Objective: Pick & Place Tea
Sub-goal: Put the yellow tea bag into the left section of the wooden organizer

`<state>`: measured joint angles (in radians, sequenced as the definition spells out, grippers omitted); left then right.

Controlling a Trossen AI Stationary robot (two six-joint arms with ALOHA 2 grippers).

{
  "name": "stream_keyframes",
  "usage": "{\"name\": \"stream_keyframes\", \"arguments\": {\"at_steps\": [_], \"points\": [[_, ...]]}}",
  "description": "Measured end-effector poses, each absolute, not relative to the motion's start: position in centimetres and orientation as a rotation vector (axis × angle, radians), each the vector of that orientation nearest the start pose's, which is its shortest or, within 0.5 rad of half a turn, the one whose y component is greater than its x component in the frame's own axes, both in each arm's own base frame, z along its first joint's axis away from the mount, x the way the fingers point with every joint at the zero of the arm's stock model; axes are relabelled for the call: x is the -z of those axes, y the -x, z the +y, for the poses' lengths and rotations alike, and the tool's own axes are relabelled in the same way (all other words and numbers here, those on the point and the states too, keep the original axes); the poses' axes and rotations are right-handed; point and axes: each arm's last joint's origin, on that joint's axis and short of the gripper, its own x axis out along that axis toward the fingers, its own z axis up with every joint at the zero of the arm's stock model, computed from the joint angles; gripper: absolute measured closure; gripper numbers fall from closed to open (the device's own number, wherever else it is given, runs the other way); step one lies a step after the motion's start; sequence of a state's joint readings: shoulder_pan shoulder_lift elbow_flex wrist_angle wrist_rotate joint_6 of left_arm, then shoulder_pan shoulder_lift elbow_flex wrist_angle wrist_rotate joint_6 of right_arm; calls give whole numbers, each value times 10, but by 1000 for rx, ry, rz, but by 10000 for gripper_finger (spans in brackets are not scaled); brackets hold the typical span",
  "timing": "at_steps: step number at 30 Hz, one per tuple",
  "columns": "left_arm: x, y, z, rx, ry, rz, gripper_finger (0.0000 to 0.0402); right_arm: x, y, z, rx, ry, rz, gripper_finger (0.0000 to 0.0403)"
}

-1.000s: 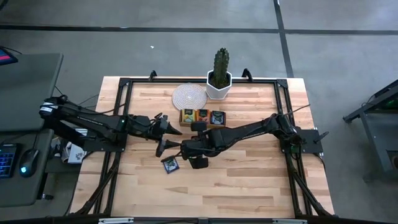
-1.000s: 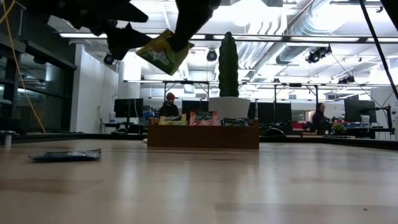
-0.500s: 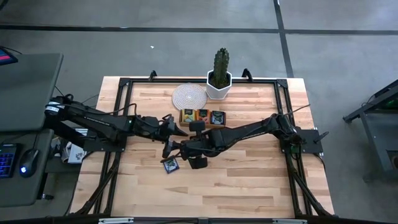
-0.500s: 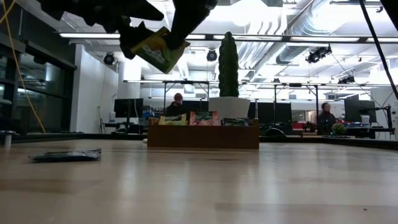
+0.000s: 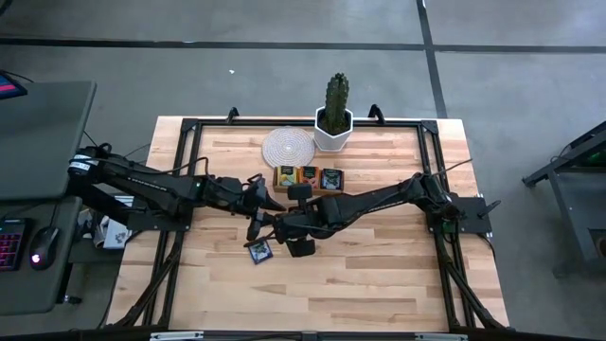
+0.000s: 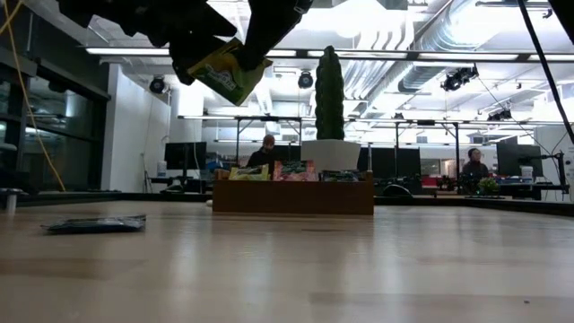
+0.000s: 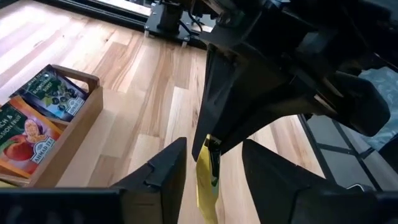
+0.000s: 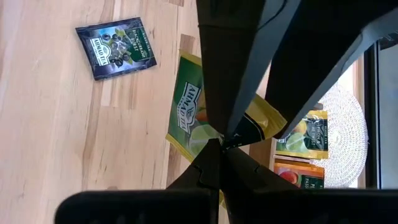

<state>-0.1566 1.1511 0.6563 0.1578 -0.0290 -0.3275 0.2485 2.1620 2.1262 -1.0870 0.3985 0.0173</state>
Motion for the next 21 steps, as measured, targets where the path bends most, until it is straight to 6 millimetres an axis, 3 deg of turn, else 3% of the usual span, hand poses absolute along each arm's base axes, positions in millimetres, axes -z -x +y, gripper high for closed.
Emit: {"name": "stream_keyframes", "arguments": {"at_steps": [8,21], "points": [[-249,-245,-38,69,296,353,287,-289,-444,101,146,344,1063,403],[-249,-245,-37,60,294,356,397,-289,-444,101,146,342,1060,403]]}}
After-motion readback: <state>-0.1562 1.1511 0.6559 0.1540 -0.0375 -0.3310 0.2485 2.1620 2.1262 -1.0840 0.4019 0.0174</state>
